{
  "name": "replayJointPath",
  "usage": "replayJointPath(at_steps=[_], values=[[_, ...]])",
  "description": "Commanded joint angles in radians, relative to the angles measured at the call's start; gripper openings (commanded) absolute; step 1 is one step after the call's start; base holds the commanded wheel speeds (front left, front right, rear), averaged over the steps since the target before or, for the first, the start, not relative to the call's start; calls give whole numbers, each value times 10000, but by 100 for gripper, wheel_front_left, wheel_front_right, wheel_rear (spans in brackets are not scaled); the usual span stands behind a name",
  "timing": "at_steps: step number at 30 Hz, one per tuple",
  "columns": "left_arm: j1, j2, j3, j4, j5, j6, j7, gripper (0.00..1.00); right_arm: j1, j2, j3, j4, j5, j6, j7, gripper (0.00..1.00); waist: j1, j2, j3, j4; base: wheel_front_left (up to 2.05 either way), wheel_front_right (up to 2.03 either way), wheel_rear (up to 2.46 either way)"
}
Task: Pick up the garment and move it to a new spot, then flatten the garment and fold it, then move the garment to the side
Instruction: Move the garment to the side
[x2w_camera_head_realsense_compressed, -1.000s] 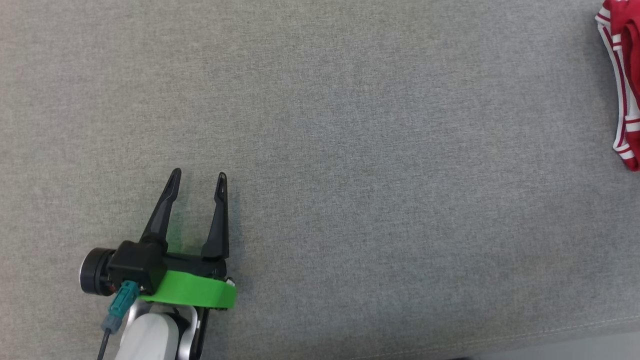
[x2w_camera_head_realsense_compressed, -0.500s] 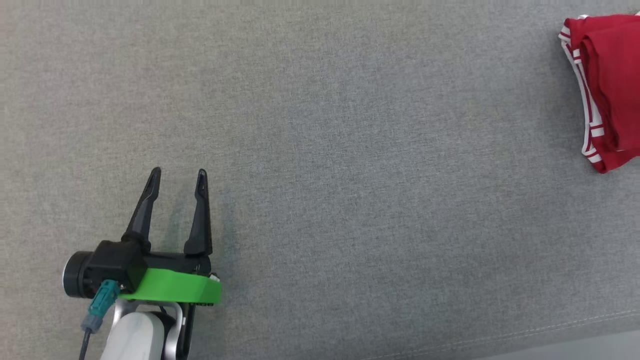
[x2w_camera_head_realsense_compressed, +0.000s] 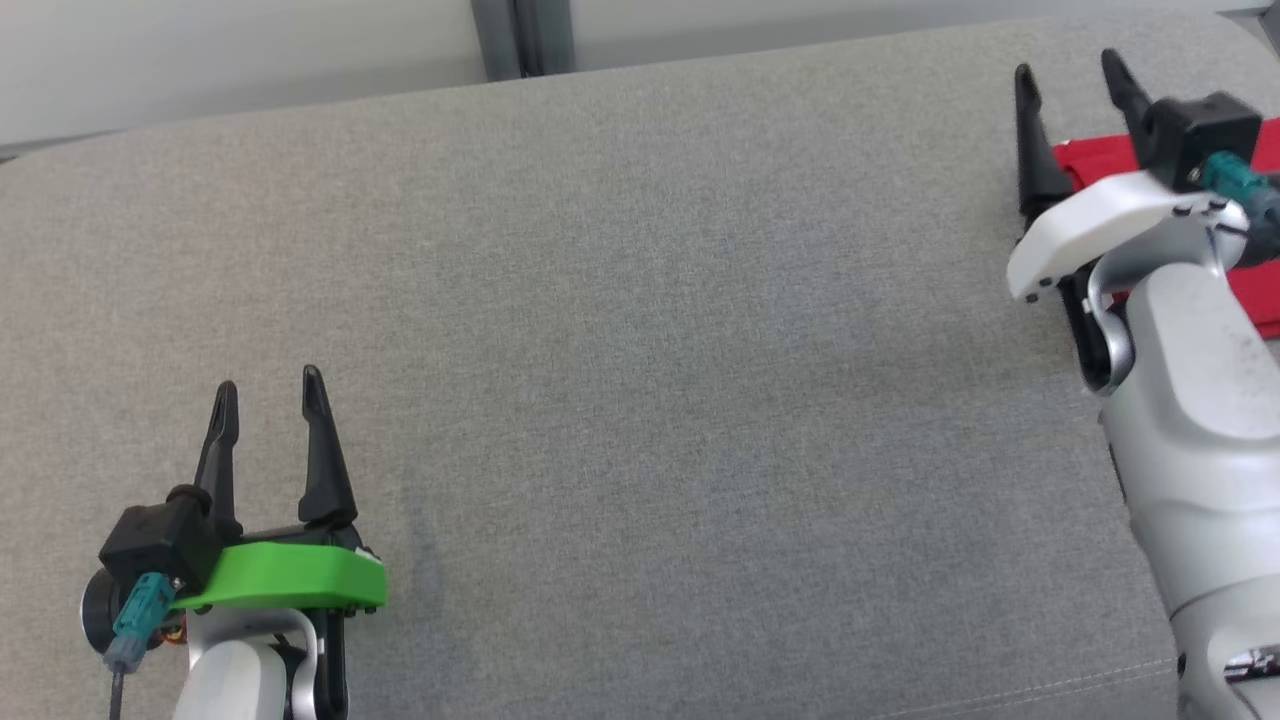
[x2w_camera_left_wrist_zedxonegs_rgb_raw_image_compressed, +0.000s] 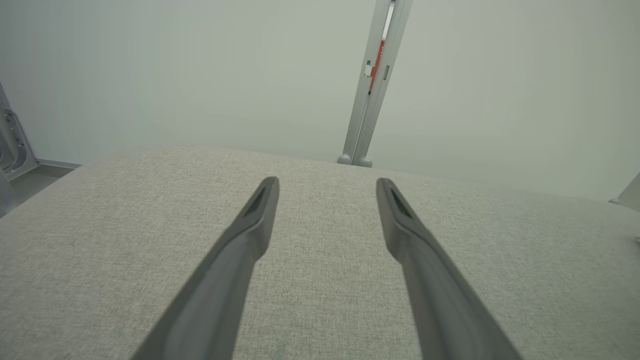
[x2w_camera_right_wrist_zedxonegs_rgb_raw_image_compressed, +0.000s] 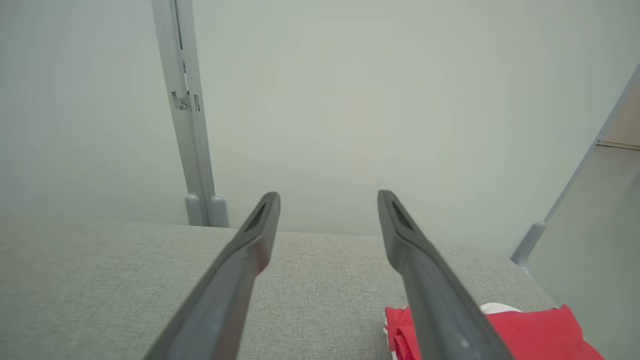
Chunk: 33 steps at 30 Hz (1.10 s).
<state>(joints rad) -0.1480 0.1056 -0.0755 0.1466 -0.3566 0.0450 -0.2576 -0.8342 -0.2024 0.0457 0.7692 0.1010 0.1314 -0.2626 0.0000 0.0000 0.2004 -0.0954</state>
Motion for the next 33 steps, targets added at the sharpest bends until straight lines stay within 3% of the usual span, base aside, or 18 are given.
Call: replayJointPath(at_steps=[1,6,15,23,33], values=[[203,-30,27,127,33,55,-53,100,455,120,92,-300,232,-15,-22,100,0,0,-662,49,0,0,0],[417,-76,73,443,82,258,-70,100,2018,646,150,-1514,721,-15,-22,100,0,0,-1160,176,0,0,0],[1022,-151,-3,736,-91,273,-73,100,4693,1443,176,-3124,486,-15,-23,100,0,0,-1799,346,0,0,0],[1417,-179,-340,810,-14,131,-46,100,6314,1503,725,-4207,1254,-13,-21,100,0,0,-2026,561,0,0,0],[1619,-187,-556,659,40,238,-52,100,6903,1509,876,-4652,1559,-13,-23,100,0,0,-2028,583,0,0,0]])
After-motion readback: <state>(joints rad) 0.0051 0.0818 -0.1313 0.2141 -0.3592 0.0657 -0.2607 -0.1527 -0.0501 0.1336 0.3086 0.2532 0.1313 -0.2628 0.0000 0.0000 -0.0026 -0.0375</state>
